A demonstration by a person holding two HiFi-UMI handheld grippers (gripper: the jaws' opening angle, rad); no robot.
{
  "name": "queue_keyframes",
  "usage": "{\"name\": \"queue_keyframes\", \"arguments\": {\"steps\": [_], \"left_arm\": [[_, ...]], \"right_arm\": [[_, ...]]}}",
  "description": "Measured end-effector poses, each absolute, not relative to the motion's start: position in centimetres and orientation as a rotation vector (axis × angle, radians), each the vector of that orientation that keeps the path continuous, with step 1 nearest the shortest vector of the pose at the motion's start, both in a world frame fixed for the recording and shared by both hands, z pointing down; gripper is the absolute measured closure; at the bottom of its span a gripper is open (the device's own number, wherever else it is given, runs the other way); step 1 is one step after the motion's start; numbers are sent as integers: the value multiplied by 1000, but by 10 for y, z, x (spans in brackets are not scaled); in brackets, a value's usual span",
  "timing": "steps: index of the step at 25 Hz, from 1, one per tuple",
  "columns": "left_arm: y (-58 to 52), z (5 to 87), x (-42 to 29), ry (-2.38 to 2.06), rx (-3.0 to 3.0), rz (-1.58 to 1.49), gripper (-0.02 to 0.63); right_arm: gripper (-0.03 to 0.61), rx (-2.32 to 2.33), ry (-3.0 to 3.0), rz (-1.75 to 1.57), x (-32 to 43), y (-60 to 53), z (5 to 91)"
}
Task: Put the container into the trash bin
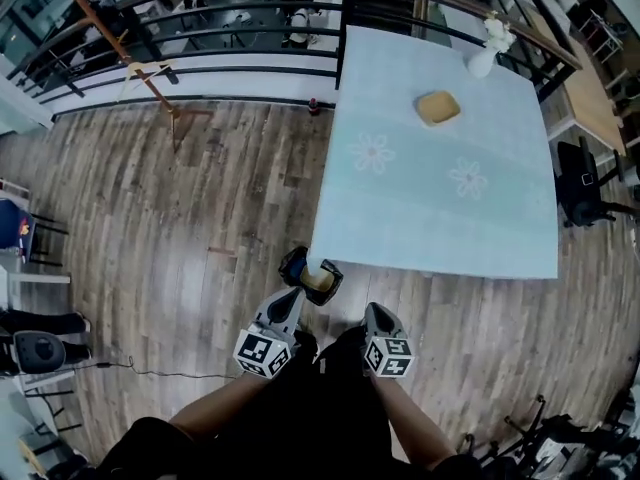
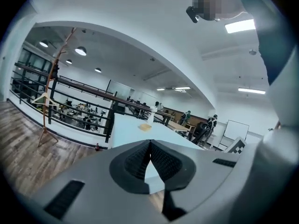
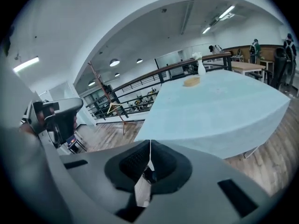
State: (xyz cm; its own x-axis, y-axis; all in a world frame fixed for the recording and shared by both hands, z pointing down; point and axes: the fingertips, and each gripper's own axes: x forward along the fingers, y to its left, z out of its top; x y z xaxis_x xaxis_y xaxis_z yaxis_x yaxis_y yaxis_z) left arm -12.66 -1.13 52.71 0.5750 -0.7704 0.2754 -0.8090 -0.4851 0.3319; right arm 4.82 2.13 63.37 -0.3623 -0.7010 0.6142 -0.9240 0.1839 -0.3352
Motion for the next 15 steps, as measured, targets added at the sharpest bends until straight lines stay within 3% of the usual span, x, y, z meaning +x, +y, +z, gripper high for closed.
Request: {"name": "queue_keyframes", "arguments": {"steps": [15], "left_arm": [[-70, 495, 114, -1195, 2511, 238, 600]], "right_arm": [[541, 1736, -2212, 940, 280, 7, 584]]}}
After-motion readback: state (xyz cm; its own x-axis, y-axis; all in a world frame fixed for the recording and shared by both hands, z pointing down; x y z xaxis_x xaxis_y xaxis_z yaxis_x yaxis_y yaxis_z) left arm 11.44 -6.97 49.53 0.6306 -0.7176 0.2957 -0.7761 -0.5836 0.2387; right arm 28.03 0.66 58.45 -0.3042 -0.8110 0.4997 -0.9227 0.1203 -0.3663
